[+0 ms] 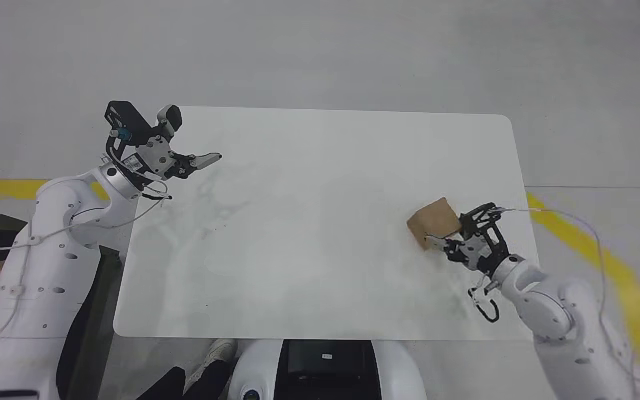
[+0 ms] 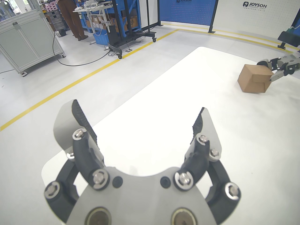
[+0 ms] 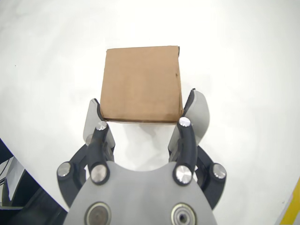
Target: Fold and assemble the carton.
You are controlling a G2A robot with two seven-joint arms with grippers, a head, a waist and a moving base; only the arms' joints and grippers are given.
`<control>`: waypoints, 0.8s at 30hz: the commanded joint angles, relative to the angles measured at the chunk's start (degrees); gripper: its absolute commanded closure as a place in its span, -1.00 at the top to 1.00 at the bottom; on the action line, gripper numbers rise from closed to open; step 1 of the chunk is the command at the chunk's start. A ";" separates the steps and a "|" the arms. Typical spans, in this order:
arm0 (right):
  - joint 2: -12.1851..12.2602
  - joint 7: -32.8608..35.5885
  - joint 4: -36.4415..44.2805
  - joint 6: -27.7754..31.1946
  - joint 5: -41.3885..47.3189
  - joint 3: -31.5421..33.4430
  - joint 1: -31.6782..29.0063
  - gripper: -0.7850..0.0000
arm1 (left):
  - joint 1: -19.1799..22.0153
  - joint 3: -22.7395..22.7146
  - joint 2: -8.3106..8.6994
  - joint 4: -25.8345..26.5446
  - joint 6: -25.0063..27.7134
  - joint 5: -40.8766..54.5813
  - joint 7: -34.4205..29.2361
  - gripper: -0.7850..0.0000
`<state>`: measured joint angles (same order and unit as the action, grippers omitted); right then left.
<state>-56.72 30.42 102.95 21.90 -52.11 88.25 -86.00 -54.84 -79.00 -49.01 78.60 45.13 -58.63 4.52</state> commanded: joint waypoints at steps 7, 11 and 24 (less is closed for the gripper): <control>-0.04 -0.40 3.12 0.87 3.29 0.55 -0.26 1.00 | 0.00 0.00 0.00 0.00 0.00 0.00 0.00 1.00; 0.07 -1.73 6.47 2.16 6.75 2.90 -0.52 1.00 | 0.00 0.00 0.00 0.00 0.00 0.00 0.00 1.00; 0.34 -9.16 5.65 4.96 11.95 10.14 2.79 1.00 | 0.00 0.00 0.00 0.00 0.00 0.00 0.00 1.00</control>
<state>-56.39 21.60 109.38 26.91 -40.40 98.22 -83.84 -54.84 -79.00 -49.01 78.60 45.13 -58.63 4.52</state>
